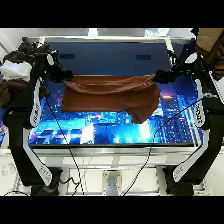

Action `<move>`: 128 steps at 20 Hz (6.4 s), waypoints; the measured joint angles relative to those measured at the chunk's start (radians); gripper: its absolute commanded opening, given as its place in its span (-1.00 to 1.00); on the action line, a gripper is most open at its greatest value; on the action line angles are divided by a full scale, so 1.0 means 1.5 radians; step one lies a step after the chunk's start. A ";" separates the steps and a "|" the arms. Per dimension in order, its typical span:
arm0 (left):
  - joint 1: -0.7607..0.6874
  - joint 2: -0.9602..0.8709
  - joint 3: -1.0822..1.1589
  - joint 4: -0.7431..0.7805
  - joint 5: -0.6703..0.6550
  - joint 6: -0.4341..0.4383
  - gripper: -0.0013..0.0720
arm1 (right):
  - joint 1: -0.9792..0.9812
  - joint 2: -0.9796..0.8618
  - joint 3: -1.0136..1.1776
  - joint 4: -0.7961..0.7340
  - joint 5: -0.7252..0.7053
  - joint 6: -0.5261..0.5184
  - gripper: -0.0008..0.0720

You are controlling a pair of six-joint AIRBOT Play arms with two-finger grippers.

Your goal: Fold the shirts.

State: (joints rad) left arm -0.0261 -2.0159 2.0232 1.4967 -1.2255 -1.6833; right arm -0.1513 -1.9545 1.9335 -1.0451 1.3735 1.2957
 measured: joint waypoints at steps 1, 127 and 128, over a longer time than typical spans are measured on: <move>0.001 0.003 0.000 -0.006 0.001 0.003 0.90 | -0.002 0.002 0.000 -0.010 0.003 0.003 -0.06; 0.106 0.279 -0.621 -0.527 0.332 0.154 -0.84 | -0.100 0.188 -0.380 0.066 -0.235 0.014 -0.83; 0.104 0.272 -0.613 -0.529 0.341 0.157 -0.35 | -0.098 0.174 -0.378 0.064 -0.247 0.015 -0.40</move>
State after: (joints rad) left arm 0.1291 -1.6085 1.1042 0.7033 -0.7139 -1.4479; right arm -0.2989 -1.6936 1.3670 -0.9497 1.0035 1.3182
